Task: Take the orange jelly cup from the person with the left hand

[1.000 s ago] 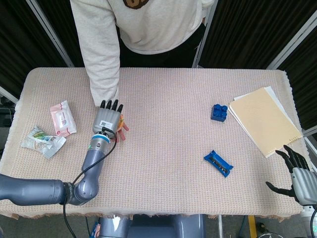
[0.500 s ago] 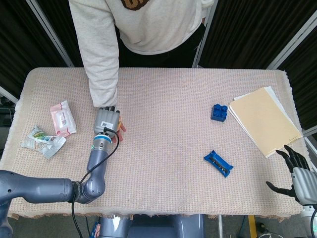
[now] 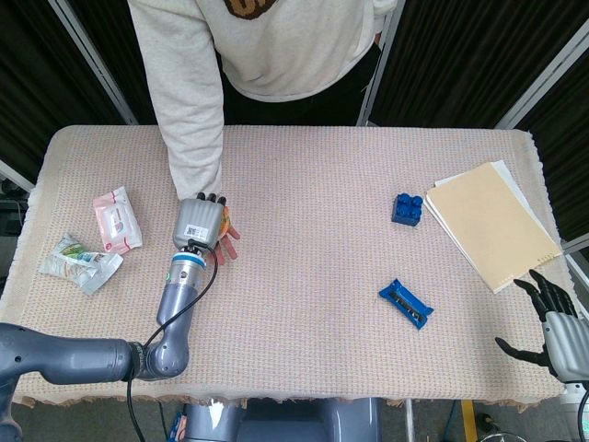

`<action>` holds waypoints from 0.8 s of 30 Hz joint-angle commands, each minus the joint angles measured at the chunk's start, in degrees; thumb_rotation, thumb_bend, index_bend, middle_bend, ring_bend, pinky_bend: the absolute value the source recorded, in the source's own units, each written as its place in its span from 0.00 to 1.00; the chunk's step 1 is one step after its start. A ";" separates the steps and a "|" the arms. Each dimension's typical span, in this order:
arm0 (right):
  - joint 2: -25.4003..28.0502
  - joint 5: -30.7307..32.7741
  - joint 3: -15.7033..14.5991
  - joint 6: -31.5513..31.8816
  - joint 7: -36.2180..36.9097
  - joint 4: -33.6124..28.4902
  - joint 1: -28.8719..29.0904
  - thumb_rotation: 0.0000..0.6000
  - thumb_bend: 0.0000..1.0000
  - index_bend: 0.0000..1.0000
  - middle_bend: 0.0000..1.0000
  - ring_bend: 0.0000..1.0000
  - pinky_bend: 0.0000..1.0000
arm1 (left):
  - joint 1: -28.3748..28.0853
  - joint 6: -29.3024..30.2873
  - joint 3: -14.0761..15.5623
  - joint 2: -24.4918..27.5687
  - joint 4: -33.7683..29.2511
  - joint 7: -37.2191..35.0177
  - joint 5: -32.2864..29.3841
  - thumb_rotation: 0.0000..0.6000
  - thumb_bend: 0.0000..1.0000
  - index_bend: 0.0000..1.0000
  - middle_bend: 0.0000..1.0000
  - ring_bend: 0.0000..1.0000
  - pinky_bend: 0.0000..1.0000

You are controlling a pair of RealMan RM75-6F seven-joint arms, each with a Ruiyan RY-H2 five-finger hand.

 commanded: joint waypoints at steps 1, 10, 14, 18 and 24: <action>-0.03 0.15 0.04 -0.02 0.02 0.06 -0.03 1.00 0.07 0.15 0.00 0.00 0.00 | 1.61 1.46 0.35 3.04 -5.88 -1.71 3.27 1.00 0.61 0.80 0.58 0.54 0.56; 0.16 0.00 0.01 0.76 -0.38 -0.25 -0.46 1.00 0.07 0.15 0.00 0.00 0.00 | 9.15 5.58 8.11 14.06 -25.53 -5.83 15.98 1.00 0.62 0.81 0.58 0.54 0.56; 0.00 -0.11 -0.04 1.14 -1.21 -0.48 -0.62 1.00 0.07 0.15 0.00 0.00 0.00 | 14.43 7.22 16.15 18.94 -31.88 -8.03 24.69 1.00 0.62 0.81 0.58 0.54 0.56; -0.13 0.37 0.11 1.12 -1.44 -0.78 -0.67 1.00 0.07 0.15 0.00 0.00 0.00 | 20.10 7.47 24.54 22.50 -31.83 -12.28 35.39 1.00 0.62 0.81 0.57 0.54 0.56; -0.18 0.35 0.17 1.33 -1.74 -0.99 -0.74 1.00 0.07 0.15 0.00 0.00 0.00 | 24.84 6.11 30.15 21.23 -25.50 -16.67 41.50 1.00 0.62 0.78 0.54 0.50 0.53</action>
